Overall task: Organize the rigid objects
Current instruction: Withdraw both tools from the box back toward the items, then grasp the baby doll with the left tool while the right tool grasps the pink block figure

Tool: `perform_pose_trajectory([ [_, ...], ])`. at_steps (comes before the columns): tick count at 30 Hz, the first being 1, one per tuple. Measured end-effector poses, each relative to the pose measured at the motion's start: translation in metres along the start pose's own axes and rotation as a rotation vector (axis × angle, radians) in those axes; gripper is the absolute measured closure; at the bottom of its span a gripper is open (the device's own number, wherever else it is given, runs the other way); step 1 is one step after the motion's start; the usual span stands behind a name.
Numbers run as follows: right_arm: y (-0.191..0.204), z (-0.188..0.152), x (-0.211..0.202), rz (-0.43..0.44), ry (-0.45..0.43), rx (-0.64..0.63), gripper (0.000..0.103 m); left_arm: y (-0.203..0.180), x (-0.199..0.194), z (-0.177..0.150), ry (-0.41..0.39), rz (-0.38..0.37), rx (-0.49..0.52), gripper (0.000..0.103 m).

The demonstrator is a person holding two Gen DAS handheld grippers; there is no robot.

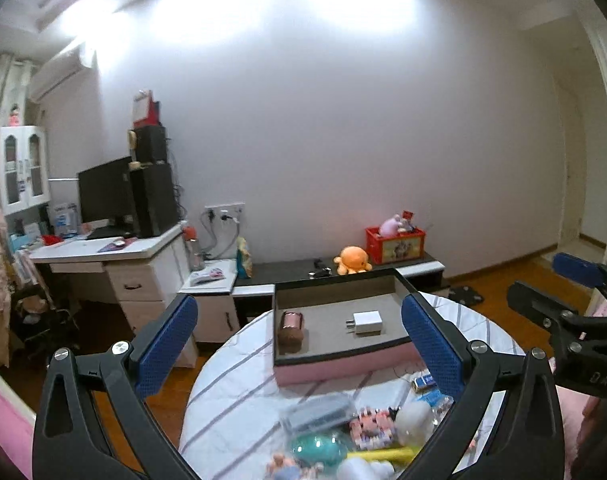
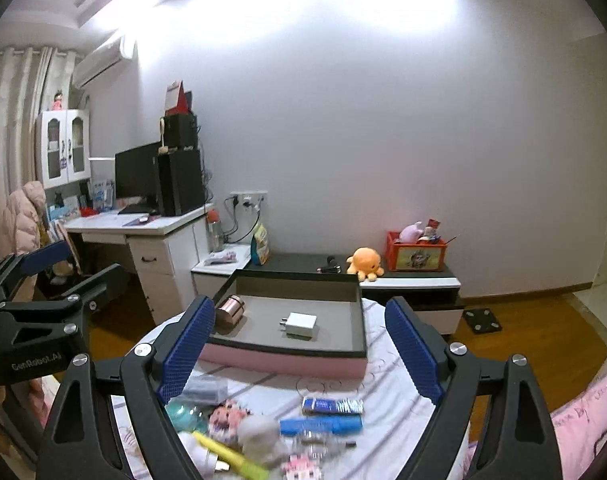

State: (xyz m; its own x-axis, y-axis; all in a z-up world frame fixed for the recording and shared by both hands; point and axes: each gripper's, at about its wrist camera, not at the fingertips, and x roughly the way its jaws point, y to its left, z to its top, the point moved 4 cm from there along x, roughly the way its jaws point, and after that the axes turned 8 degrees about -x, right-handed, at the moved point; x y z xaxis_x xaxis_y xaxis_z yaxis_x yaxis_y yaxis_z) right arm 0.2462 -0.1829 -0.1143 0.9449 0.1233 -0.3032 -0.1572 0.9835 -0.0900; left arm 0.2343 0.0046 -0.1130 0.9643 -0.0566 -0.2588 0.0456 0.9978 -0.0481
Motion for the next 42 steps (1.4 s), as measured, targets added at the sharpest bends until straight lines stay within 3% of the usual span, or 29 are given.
perform_pose_trajectory([
  [5, 0.004, -0.017, -0.039, -0.022, -0.048, 0.005, 0.015, 0.003, -0.036, -0.017, -0.036, 0.017, -0.059, 0.0],
  [12, 0.016, -0.026, -0.067, -0.022, -0.069, -0.021, 0.015, -0.002, -0.057, -0.028, -0.037, 0.014, -0.028, 0.0],
  [27, 0.01, -0.042, -0.07, -0.044, -0.043, -0.018, 0.015, 0.003, -0.05, -0.051, 0.026, 0.027, -0.018, 0.0],
  [33, 0.002, -0.065, -0.053, -0.054, 0.034, -0.001, 0.015, 0.016, -0.026, -0.091, 0.155, 0.034, -0.02, 0.0],
  [42, -0.008, -0.125, -0.009, -0.044, 0.22, 0.026, 0.015, 0.038, 0.019, -0.165, 0.366, 0.071, -0.046, 0.0],
])
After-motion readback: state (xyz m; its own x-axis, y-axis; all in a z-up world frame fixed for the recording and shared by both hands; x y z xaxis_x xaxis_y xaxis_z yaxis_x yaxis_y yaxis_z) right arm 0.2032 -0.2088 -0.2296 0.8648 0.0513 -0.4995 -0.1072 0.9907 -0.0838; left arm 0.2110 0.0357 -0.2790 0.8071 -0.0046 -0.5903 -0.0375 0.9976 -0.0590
